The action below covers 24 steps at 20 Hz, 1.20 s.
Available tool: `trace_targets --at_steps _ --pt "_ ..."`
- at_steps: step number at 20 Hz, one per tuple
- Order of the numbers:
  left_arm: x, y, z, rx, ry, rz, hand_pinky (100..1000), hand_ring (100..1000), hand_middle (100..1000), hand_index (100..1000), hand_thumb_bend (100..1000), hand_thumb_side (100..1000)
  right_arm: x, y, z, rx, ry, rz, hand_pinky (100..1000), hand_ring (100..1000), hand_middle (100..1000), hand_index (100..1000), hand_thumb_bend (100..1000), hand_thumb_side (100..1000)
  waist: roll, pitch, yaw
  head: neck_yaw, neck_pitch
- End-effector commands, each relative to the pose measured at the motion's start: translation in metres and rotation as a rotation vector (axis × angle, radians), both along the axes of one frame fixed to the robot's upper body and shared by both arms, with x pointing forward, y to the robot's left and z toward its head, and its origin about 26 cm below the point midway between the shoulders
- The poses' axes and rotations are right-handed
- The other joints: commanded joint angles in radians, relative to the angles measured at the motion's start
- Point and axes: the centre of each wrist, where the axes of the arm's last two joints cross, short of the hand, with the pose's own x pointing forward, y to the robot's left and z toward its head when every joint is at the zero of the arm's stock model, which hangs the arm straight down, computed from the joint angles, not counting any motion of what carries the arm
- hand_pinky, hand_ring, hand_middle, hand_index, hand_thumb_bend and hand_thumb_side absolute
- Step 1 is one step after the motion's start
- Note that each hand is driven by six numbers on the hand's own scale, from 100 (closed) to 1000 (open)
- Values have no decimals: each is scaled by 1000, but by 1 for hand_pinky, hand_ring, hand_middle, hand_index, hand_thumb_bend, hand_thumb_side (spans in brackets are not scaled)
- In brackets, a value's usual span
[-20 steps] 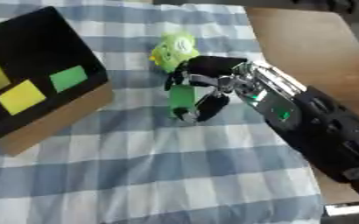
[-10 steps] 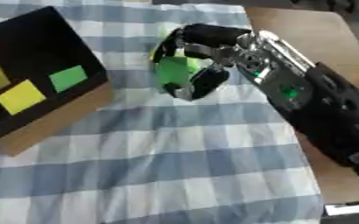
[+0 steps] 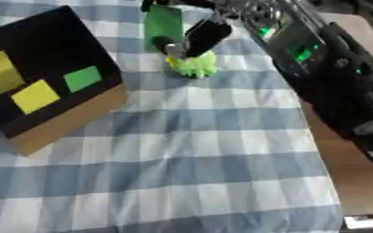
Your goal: Pick up objects on the table and place them in the box.
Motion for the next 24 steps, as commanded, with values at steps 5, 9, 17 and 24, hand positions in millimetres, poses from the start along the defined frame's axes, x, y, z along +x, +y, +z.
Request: trace_targets --at_steps 5,9,17,24 --pt "-4 -14 17 18 -82 -91 759 885 764 805 590 588 30 34 30 78 -29 38 879 751 393 667 100 100 -14 -15 33 -36 -19" --pt "-5 -28 26 32 -116 -162 760 882 763 806 591 587 43 63 46 124 -75 94 879 751 387 664 100 100 -19 9 73 -78 -41" --pt "-7 -43 41 38 -181 -249 761 876 760 806 594 583 72 102 29 130 -102 139 877 759 390 667 100 100 -34 43 137 -140 -65" --pt "-8 -45 41 49 -176 -268 761 878 762 806 589 587 81 116 13 49 -159 182 956 958 779 929 100 271 -35 50 145 -148 -73"
